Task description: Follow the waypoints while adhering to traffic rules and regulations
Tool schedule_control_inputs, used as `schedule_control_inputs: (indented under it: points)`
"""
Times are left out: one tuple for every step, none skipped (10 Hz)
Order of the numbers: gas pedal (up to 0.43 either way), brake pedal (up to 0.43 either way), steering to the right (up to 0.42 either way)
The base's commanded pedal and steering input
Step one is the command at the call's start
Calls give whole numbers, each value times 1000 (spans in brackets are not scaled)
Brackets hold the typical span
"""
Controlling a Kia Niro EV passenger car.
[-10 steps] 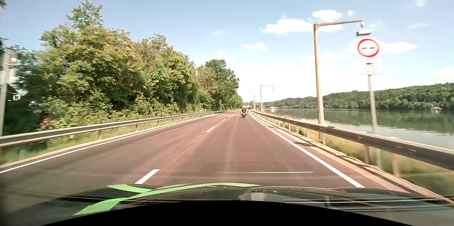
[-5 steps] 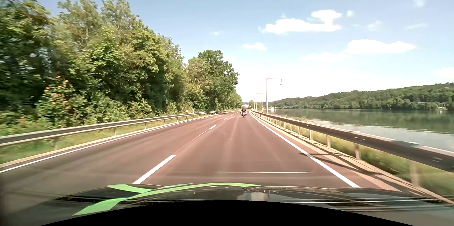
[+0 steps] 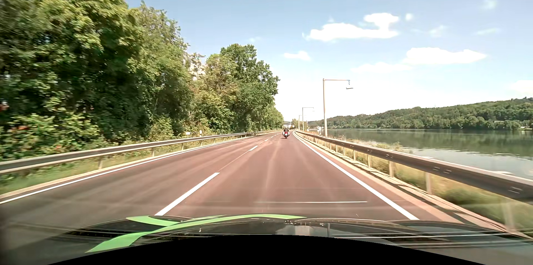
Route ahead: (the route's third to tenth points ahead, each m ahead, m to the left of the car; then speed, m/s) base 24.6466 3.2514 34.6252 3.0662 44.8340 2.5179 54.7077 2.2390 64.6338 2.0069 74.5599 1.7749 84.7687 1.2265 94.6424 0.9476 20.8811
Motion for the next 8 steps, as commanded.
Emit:
schedule_control_inputs:
  points:
    - [169,0,1]
    - [177,0,1]
    - [189,0,1]
    - [197,0,1]
    - [197,0,1]
    - [197,0,1]
    - [209,0,1]
    - [209,0,1]
